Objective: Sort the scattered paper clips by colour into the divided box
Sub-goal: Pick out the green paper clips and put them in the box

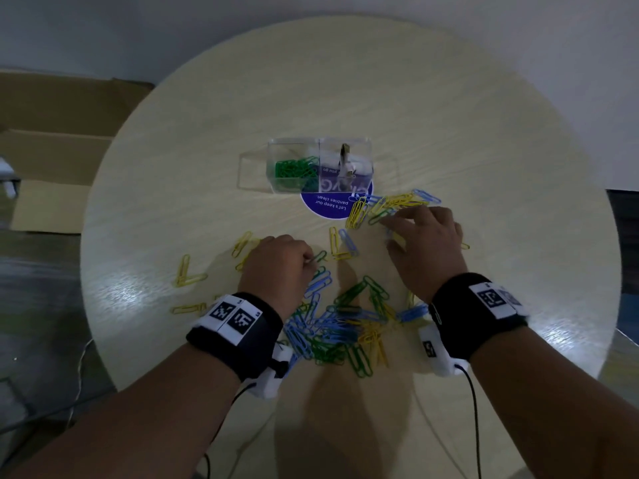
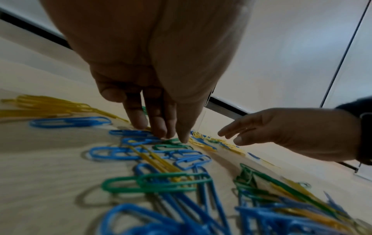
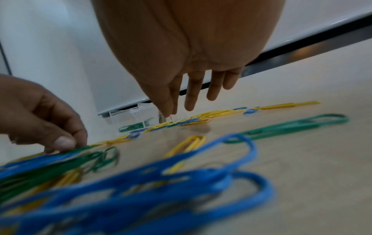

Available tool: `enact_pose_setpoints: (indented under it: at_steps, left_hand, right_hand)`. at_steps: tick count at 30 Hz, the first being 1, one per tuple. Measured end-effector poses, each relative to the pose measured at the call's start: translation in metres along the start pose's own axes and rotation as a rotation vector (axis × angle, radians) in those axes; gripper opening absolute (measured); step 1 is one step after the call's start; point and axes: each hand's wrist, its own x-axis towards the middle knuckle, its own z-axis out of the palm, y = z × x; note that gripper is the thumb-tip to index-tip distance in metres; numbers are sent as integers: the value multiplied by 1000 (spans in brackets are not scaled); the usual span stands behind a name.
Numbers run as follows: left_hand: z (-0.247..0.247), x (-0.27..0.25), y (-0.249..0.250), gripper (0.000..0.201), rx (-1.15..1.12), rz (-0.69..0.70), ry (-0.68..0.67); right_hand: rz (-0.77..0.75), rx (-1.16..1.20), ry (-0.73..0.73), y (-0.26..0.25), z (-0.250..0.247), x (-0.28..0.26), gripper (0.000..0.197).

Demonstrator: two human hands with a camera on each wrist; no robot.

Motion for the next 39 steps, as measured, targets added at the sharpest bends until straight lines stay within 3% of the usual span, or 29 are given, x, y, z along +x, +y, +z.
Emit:
enact_pose_setpoints:
  at_steps: [6, 12, 17, 20, 23, 27, 31, 39]
  left_hand:
    - [3, 1, -3, 10, -35, -51, -49]
    - [-1, -13, -4, 3, -39, 18, -22]
    - [-3, -23, -10, 4, -85, 1, 35]
    - [-2, -27, -7, 4, -101, 74, 10]
    - [2, -32, -4, 5, -49, 141, -78]
    - [-3, -33, -12, 5, -138, 66, -118]
    - [-9, -28, -18, 3, -245, -15, -19]
    - [-3, -14, -12, 8, 37, 74, -65]
  right_hand:
    - [-112, -134, -79, -6, 0, -8, 35]
    - [-28, -132, -124, -9, -3, -3, 50]
    - [-186, -144, -73, -18, -3, -19, 33]
    - [-241, -43, -124, -14, 4, -28, 23]
    - [-195, 20, -194, -6, 8, -31, 23]
    - [-86, 113, -195, -9, -1, -39, 25]
    - [-40, 161, -237, -15, -5, -42, 33]
    - [70, 246, -223, -15, -1, -35, 34]
